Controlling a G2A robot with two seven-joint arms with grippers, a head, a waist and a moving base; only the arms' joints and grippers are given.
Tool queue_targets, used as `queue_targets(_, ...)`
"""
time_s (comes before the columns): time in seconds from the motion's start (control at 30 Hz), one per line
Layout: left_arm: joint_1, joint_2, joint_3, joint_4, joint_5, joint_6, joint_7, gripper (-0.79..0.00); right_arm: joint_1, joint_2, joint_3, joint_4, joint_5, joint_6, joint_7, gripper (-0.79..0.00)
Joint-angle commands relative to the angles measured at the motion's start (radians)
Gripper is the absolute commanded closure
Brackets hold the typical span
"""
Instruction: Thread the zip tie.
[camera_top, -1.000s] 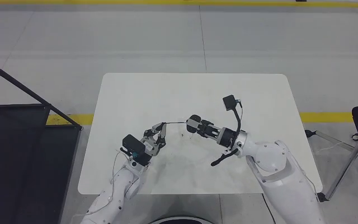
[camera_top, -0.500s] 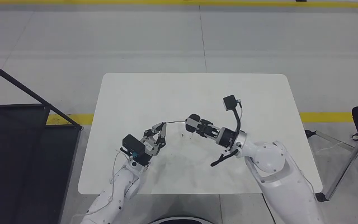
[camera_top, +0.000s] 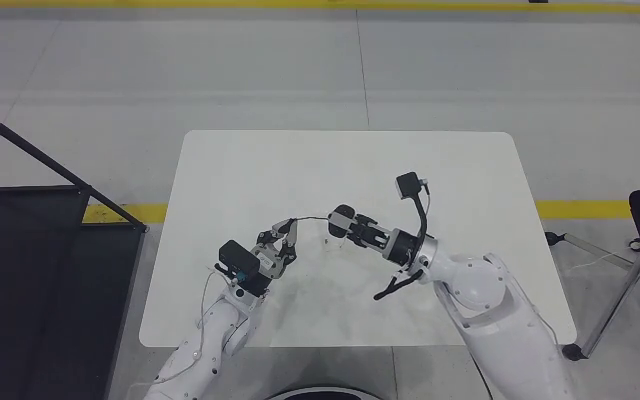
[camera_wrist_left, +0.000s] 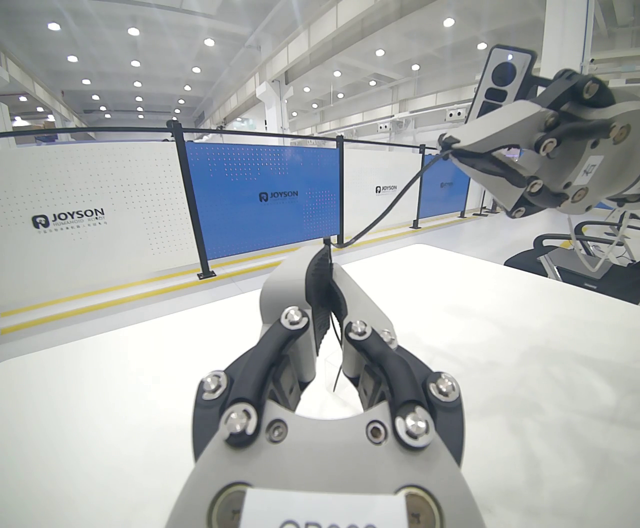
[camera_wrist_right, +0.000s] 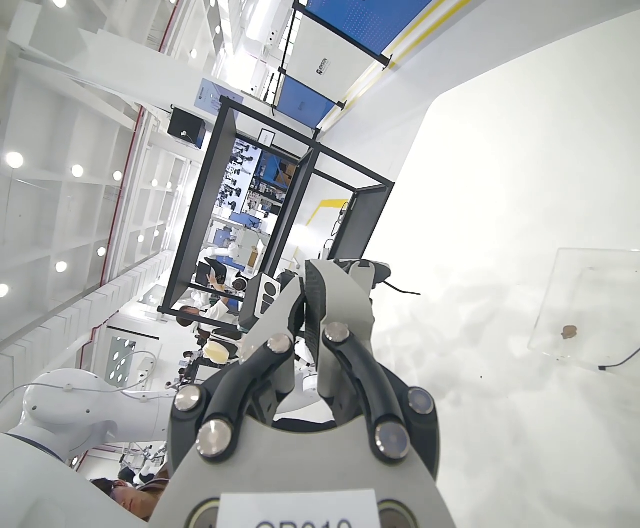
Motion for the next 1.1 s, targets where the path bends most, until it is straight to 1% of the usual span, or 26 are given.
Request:
queue_targets(0.0,0.000,0.000,0.000,0.000,0.000,0.000,0.000,0.000,0.002,-0.001,-0.002,0.001,-0.002,0.001,0.001,0.000)
queue_targets(0.3,0.000,0.000,0.000,0.000,0.000,0.000,0.000,0.000,-0.001,-0.003,0.000,0.004,0.001,-0.014,-0.009,0.000)
queue_targets(0.43,0.000,0.000,0.000,0.000,0.000,0.000,0.000,0.000,-0.006,0.000,0.008,-0.003,-0.021,-0.013,0.011,0.000)
queue_targets(0.77,0.000,0.000,0.000,0.000,0.000,0.000,0.000,0.000,-0.047,0.015,0.064,-0.059,-0.057,0.038,0.075,0.000)
queue_targets(1.07,0.000,0.000,0.000,0.000,0.000,0.000,0.000,0.000,-0.059,0.018,0.076,-0.073,-0.068,0.046,0.079,0.000)
